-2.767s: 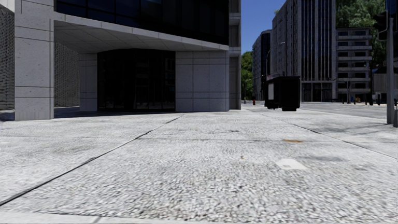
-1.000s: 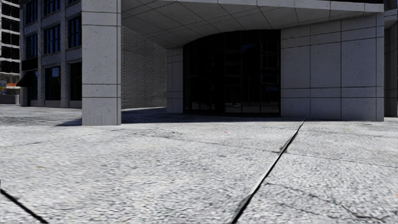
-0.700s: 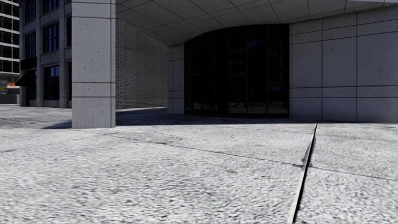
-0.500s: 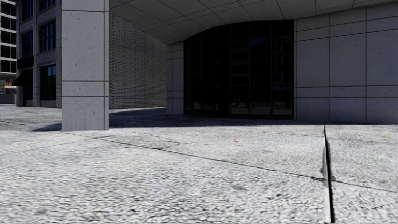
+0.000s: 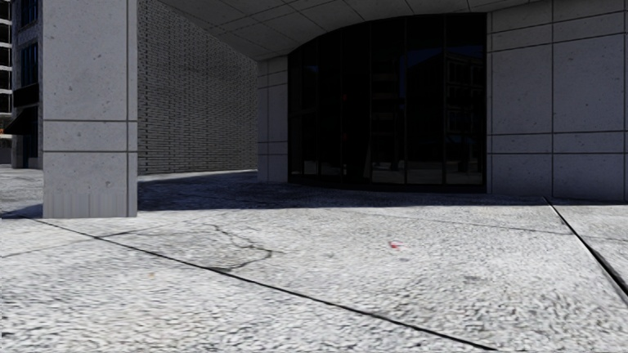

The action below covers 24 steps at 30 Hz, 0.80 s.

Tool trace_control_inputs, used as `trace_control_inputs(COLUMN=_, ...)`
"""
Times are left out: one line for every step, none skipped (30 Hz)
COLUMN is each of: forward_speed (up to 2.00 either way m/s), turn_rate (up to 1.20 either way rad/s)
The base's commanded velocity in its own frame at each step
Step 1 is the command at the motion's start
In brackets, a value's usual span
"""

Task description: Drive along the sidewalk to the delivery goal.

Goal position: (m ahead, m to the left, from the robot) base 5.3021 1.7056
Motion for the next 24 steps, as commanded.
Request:
trace_control_inputs(forward_speed=2.00, turn_rate=0.03)
trace_control_inputs(forward_speed=2.00, turn_rate=0.13)
trace_control_inputs(forward_speed=2.00, turn_rate=0.13)
trace_control_inputs(forward_speed=2.00, turn_rate=0.19)
trace_control_inputs(forward_speed=2.00, turn_rate=0.22)
trace_control_inputs(forward_speed=2.00, turn_rate=0.22)
trace_control_inputs(forward_speed=2.00, turn_rate=0.23)
trace_control_inputs(forward_speed=2.00, turn_rate=0.23)
trace_control_inputs(forward_speed=2.00, turn_rate=0.23)
trace_control_inputs(forward_speed=2.00, turn_rate=0.23)
trace_control_inputs(forward_speed=2.00, turn_rate=0.23)
trace_control_inputs(forward_speed=2.00, turn_rate=0.23)
trace_control_inputs(forward_speed=2.00, turn_rate=0.23)
trace_control_inputs(forward_speed=2.00, turn_rate=0.23)
trace_control_inputs(forward_speed=2.00, turn_rate=0.23)
trace_control_inputs(forward_speed=2.00, turn_rate=0.23)
trace_control_inputs(forward_speed=2.00, turn_rate=0.23)
trace_control_inputs(forward_speed=2.00, turn_rate=0.23)
trace_control_inputs(forward_speed=1.88, turn_rate=0.23)
trace_control_inputs(forward_speed=1.67, turn_rate=0.23)
trace_control_inputs(forward_speed=1.67, turn_rate=0.23)
trace_control_inputs(forward_speed=1.53, turn_rate=0.24)
trace_control_inputs(forward_speed=1.47, turn_rate=0.27)
trace_control_inputs(forward_speed=1.45, turn_rate=0.29)
